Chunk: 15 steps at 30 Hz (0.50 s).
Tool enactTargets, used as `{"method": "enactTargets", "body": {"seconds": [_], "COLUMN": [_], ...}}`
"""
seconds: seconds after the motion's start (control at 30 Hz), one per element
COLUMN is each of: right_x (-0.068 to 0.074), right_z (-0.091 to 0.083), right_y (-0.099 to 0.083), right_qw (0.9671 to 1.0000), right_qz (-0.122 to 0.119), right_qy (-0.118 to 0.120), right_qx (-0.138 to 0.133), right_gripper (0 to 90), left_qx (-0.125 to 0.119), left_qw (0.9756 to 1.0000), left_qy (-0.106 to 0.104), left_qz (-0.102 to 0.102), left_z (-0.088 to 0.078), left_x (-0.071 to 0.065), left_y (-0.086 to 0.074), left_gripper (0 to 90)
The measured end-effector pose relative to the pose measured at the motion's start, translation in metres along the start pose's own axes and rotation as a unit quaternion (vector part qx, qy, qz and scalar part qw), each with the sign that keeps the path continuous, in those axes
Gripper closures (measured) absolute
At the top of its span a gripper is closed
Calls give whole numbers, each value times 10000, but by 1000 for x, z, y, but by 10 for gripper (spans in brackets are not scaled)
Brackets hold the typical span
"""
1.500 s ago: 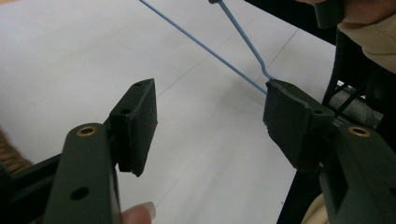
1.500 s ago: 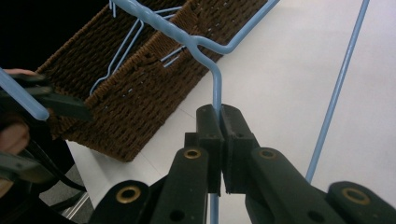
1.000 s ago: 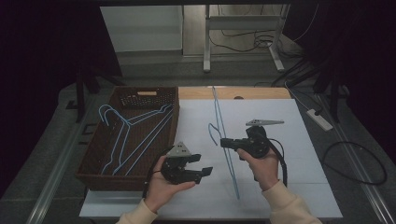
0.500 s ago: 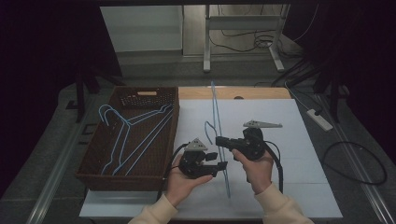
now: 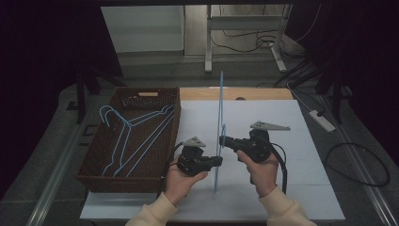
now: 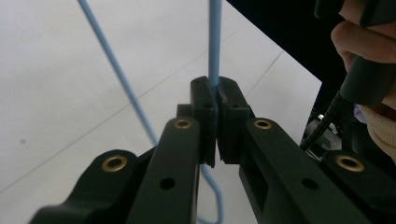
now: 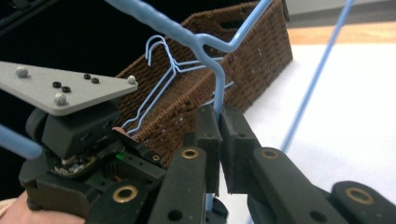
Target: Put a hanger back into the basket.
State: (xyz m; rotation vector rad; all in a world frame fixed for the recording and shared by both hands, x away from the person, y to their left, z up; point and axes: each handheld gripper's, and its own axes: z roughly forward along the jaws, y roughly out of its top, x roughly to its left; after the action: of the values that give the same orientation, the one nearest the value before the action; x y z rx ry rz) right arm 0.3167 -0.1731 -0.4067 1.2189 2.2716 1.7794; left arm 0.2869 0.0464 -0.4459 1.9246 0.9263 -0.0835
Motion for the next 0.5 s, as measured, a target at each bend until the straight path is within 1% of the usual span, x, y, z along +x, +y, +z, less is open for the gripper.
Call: {"method": "enactTargets", "body": {"seconds": [0.1,0.13,0.2,0.33,0.5], "right_x": [1,2,4,3,-3], "right_z": [-3,-4,-8,-20,-38], "right_y": [1,2,3,4,2], "right_qw": [9999,9997,9993,9984,9971], "right_qz": [-88,-145,-231,-319,-462], "right_qy": [81,119,179,270,267], "right_qx": [-104,-154,-243,-381,-536], "right_gripper": [846,825,754,639,532], "left_qx": [10,17,33,56,141], "left_qw": [10000,10000,10000,10000,9999], "left_qy": [17,21,-5,-20,-69], "left_qz": [36,43,34,24,64], "left_z": [-6,-8,-13,-25,-43], "left_x": [-4,-4,-4,-3,-1], "left_y": [4,5,7,10,15], "left_gripper": [876,876,876,876,876]}}
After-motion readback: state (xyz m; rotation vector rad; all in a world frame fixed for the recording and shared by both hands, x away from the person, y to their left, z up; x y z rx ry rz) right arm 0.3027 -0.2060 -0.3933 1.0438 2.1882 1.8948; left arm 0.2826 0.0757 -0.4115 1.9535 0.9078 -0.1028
